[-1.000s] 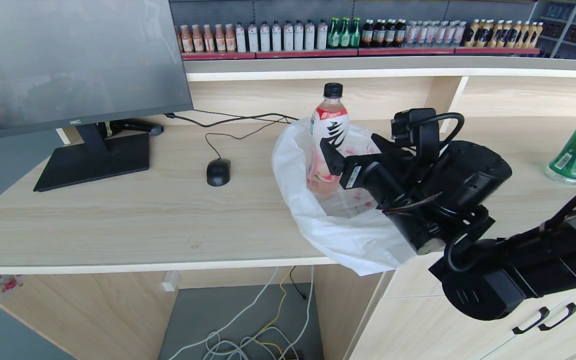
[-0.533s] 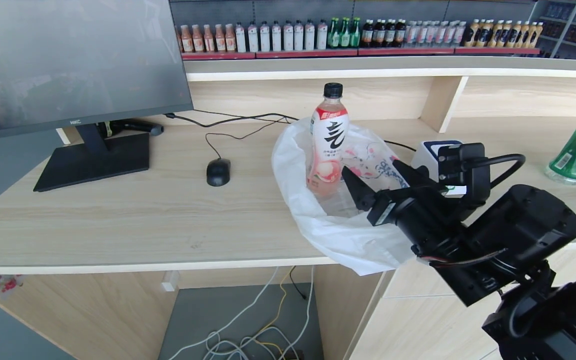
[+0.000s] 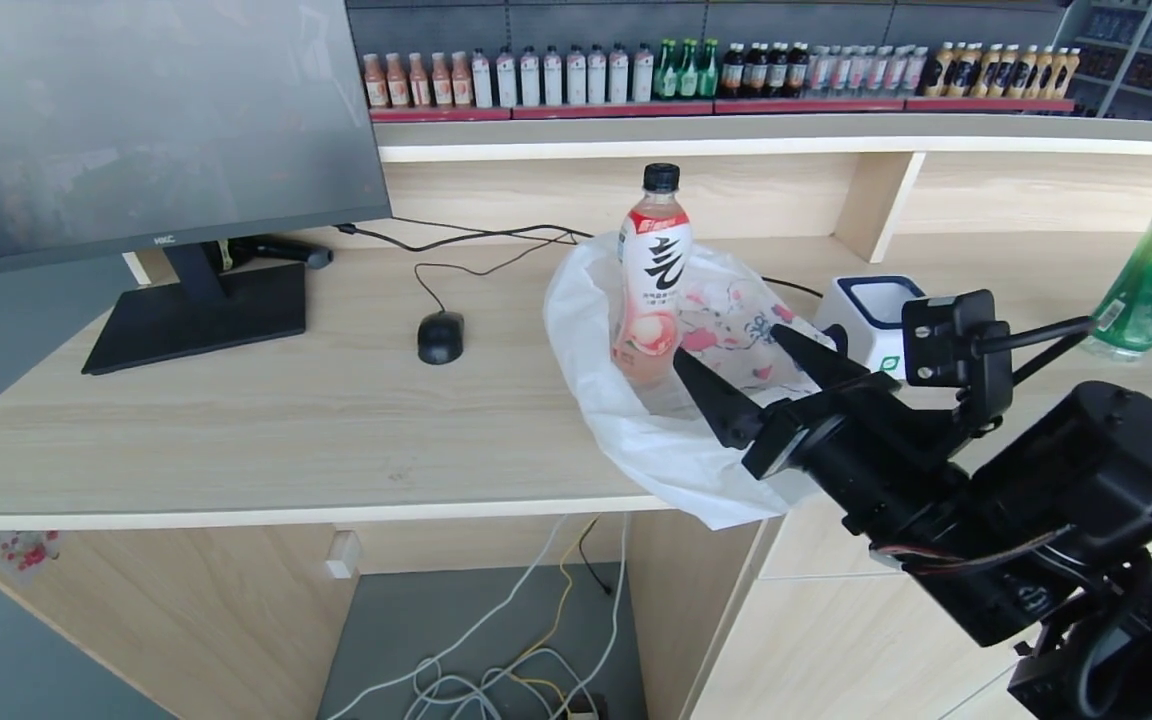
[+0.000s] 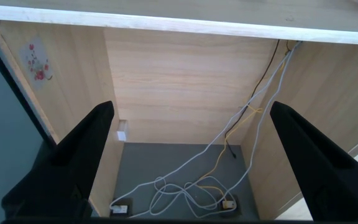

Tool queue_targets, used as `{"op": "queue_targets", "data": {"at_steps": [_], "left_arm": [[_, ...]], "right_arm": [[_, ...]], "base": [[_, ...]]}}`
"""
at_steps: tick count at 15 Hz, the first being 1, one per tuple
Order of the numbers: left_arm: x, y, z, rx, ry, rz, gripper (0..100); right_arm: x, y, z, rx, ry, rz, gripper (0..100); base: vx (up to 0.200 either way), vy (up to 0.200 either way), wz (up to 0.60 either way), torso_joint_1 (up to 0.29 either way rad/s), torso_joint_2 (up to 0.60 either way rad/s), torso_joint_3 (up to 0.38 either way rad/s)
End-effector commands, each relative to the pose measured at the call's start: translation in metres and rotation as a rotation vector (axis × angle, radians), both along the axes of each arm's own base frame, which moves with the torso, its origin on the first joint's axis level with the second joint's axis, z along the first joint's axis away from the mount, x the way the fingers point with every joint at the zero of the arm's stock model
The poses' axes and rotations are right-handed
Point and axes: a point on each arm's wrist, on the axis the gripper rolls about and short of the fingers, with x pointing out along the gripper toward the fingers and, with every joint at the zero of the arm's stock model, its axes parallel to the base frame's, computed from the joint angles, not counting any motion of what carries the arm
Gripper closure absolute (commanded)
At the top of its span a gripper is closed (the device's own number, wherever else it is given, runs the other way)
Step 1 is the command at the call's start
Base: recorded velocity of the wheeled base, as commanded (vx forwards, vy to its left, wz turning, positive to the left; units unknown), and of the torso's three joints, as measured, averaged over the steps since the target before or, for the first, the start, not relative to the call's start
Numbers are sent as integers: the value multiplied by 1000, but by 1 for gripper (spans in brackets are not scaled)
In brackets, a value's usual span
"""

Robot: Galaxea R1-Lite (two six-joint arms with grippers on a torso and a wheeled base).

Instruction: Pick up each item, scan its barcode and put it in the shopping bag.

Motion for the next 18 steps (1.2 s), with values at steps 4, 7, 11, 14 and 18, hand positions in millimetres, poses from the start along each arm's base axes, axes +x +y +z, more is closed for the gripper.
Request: {"op": "queue_targets", "data": {"at_steps": [4, 7, 11, 14, 18], "left_arm": [[0, 0, 0, -2, 0, 0, 0], [0, 0, 0, -2, 0, 0, 0], [0, 0, 0, -6, 0, 0, 0], [0, 0, 0, -6, 0, 0, 0], [0, 0, 0, -8, 0, 1, 0]], "right_arm": [[-1, 0, 1, 8, -1, 7, 0], [-5, -4, -4, 5, 25, 6, 0], [1, -5, 2, 24, 5, -8, 0], [1, -5, 3, 28, 3, -12, 0], [1, -9, 2, 24, 7, -22, 0]], "base": [[0, -150, 0, 4, 2, 3], [0, -200, 0, 17, 9, 4], [0, -200, 0, 0, -1, 4], [0, -200, 0, 1, 2, 1], [0, -200, 0, 4, 5, 5]]}}
